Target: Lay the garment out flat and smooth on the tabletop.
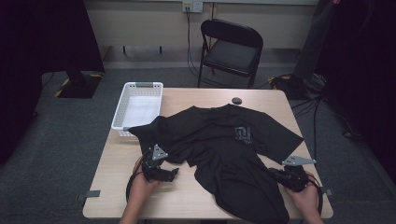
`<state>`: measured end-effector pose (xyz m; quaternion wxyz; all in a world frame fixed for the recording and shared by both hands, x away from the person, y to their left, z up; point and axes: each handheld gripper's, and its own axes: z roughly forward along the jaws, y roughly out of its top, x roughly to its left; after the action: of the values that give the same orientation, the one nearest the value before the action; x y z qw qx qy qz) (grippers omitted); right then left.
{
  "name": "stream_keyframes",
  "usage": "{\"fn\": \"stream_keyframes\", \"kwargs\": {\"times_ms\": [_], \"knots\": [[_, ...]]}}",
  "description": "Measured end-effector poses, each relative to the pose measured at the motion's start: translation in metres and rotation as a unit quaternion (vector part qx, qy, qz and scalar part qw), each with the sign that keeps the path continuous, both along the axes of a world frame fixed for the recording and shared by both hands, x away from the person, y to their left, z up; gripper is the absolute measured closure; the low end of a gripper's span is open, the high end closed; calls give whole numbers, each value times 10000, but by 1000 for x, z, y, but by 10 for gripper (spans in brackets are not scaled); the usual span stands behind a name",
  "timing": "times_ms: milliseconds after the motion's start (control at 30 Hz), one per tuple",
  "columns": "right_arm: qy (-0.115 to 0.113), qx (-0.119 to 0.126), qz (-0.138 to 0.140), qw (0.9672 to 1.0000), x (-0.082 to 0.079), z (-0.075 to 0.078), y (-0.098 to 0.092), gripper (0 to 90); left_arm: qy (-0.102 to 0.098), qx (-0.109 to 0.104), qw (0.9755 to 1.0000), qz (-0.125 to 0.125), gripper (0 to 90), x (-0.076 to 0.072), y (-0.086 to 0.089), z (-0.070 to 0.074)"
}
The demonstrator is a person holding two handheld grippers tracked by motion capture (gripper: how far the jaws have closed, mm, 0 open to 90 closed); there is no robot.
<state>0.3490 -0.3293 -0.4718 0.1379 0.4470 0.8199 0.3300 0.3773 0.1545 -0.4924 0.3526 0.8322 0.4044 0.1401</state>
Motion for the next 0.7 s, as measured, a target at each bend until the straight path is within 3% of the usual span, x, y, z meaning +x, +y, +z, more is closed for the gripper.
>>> {"fn": "stream_keyframes", "kwargs": {"times_ms": [267, 300, 367, 500, 600, 700], "knots": [[184, 223, 91, 9995, -45, 4, -26, 862, -9, 13, 10000, -11, 84, 0, 0, 0], [189, 240, 88, 9995, -50, 4, -29, 849, -7, 9, 10000, -7, 84, 0, 0, 0], [123, 263, -8, 9996, -54, 6, -31, 725, -1, 2, 10000, 0, 84, 0, 0, 0], [-122, 312, -54, 9994, -48, 12, -29, 688, -8, 11, 10000, -8, 84, 0, 0, 0], [-259, 195, -107, 9994, -30, 13, -20, 646, -2, 3, 10000, -2, 84, 0, 0, 0], [-178, 64, -62, 9998, -3, 7, -2, 666, -1, -1, 10000, 0, 84, 0, 0, 0]]}}
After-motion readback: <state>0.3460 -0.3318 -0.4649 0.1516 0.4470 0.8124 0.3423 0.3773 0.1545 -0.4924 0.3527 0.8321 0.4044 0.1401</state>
